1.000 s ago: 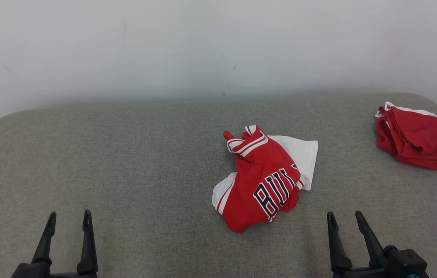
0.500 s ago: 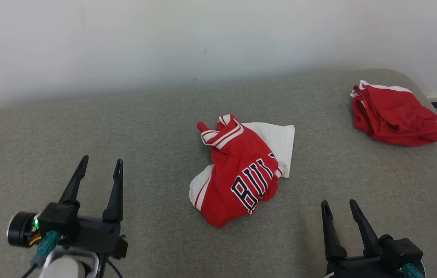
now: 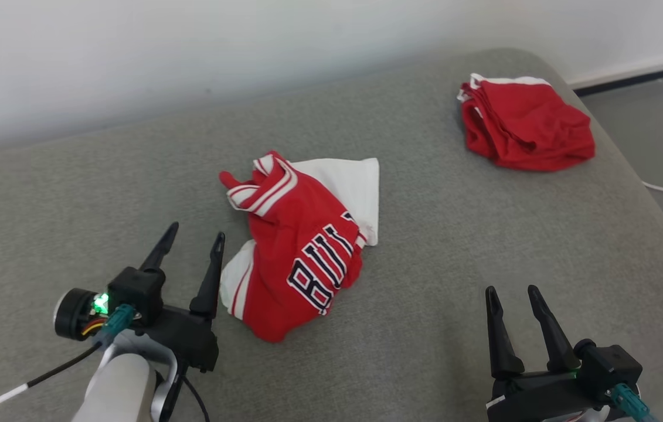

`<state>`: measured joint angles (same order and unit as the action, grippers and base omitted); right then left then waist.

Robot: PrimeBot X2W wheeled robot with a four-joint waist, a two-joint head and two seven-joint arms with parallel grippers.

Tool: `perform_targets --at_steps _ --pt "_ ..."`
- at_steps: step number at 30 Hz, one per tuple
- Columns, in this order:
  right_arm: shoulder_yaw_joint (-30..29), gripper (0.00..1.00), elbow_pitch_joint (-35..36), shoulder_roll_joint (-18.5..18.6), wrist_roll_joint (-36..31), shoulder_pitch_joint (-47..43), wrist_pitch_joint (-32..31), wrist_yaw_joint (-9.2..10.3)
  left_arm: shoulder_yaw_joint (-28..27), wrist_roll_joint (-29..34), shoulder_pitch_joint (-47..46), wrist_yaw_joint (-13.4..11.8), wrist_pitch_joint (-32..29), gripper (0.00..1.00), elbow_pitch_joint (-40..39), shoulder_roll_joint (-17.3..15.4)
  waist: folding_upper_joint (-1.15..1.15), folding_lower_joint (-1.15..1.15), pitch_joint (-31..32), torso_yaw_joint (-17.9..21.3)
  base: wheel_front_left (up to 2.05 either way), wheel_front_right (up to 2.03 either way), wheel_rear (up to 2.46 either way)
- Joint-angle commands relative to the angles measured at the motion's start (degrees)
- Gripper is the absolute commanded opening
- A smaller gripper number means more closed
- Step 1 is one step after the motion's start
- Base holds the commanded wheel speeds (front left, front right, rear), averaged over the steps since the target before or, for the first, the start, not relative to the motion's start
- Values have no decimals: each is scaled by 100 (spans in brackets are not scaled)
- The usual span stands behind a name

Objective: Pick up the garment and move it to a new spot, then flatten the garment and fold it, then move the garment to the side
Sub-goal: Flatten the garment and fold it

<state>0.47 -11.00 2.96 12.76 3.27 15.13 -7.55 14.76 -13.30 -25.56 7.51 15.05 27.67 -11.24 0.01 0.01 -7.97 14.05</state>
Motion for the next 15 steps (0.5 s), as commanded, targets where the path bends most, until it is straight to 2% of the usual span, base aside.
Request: perform_targets --at_steps 1,6,8,15 --pt "16 100 0 -17 33 33 -1 15 55 -27 -74 -10 18 100 131 -33 -1 -1 -225 251 0 0 0" --pt "17 100 -15 -19 78 84 -1 15 424 -275 -375 -9 -82 100 820 -28 -1 -1 -317 324 0 0 0" --pt "14 100 -34 -18 93 107 -1 15 740 -406 -563 -9 -212 100 1207 -63 -1 -1 -359 331 0 0 0" --pt "40 100 -71 -18 129 152 -1 15 1362 -740 -935 -10 -552 100 1945 -72 -1 -1 -382 332 0 0 0"
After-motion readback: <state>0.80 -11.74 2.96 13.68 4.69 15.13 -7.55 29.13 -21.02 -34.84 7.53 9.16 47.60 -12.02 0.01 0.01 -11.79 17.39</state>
